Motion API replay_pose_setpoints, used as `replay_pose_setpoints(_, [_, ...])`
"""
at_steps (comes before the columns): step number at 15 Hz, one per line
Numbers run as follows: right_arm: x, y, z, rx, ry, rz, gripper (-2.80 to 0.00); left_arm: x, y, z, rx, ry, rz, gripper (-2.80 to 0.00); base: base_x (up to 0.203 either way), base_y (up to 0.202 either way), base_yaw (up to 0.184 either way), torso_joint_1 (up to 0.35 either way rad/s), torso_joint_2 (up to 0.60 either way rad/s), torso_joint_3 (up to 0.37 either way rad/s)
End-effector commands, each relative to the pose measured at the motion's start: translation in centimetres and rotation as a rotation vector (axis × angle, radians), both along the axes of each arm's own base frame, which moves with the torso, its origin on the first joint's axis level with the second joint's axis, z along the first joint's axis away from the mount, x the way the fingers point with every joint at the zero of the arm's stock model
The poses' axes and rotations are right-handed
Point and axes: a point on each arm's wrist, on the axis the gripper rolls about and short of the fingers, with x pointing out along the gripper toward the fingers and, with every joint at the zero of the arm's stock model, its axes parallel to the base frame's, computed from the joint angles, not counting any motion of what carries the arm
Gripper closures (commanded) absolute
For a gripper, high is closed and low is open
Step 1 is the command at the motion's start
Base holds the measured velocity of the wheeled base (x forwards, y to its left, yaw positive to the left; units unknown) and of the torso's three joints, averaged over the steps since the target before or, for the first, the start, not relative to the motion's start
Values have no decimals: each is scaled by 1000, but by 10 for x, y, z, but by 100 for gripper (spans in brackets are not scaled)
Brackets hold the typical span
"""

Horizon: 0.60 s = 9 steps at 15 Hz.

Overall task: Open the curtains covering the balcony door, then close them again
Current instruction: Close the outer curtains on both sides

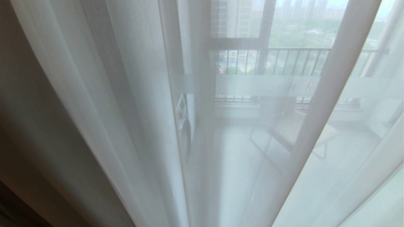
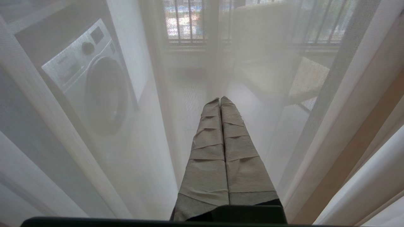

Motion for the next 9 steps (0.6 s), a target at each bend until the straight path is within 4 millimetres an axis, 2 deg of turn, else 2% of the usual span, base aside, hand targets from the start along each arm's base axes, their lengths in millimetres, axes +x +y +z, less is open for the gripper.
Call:
replay_pose_setpoints(1, [0,0,0,1,0,0,0,6,20,-8,-28,20,30,-280,0,0,0,0,0,0])
replay_pose_setpoints(4, [0,0,0,1,0,0,0,13,45,-12,0,-12,45,-280,0,0,0,0,0,0])
replay_pose_setpoints(9, [0,0,0,0,0,0,0,35,93,-36,6,-25,41,-280,0,0,0,0,0,0])
